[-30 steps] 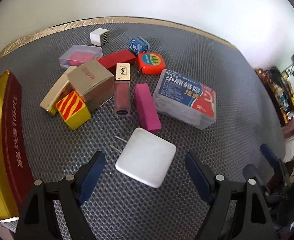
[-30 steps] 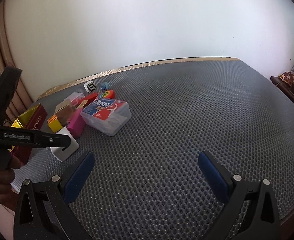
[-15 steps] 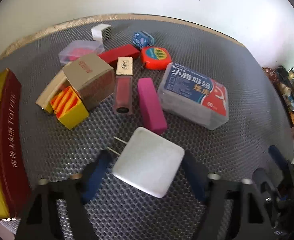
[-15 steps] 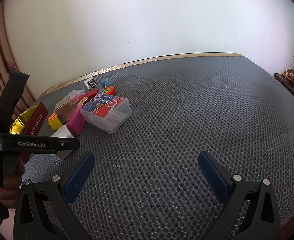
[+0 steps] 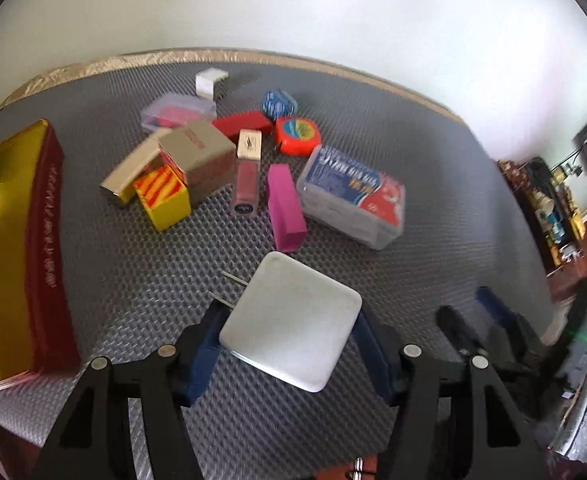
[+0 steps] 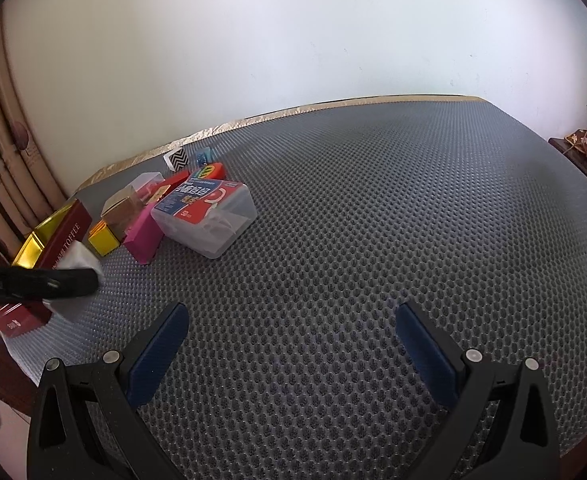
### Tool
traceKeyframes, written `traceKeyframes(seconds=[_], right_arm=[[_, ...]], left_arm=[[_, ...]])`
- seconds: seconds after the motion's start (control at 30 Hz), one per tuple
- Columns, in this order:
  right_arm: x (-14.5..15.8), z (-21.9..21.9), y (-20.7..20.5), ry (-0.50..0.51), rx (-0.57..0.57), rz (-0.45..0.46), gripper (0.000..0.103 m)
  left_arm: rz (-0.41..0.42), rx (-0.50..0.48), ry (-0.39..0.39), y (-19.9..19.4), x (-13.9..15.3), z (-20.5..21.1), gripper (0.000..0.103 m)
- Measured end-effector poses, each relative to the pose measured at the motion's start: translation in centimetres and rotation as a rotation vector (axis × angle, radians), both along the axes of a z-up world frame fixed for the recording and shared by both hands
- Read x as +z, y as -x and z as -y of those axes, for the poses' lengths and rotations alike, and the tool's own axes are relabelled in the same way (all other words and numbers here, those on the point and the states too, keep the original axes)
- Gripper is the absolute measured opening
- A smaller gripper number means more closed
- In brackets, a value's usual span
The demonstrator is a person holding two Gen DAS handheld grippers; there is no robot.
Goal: Organize rigid objects
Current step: 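Carry the charger into the red tin and open the left tool while the right tool reaches the floss box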
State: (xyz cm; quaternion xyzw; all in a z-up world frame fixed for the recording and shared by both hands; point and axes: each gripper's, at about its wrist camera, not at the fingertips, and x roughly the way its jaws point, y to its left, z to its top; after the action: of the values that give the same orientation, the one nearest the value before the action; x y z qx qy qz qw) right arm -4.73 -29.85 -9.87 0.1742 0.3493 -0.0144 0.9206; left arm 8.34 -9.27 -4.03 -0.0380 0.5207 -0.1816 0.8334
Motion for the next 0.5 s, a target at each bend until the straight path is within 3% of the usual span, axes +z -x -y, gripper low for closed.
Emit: traceKeyframes(seconds=[0.23,0.5], right_arm=[[1.3,-0.6,-0.6,0.021,0.079,0.014,0.103],[4.0,-1.1,-5.4,0.093,0.28,-0.012,0.103]], left_arm=[[0.058,0.082,0.015,0.7,5.7,-1.1,0.064],[0.098,0.187,-0.016,1.3,9.1,-8.0,0.064]])
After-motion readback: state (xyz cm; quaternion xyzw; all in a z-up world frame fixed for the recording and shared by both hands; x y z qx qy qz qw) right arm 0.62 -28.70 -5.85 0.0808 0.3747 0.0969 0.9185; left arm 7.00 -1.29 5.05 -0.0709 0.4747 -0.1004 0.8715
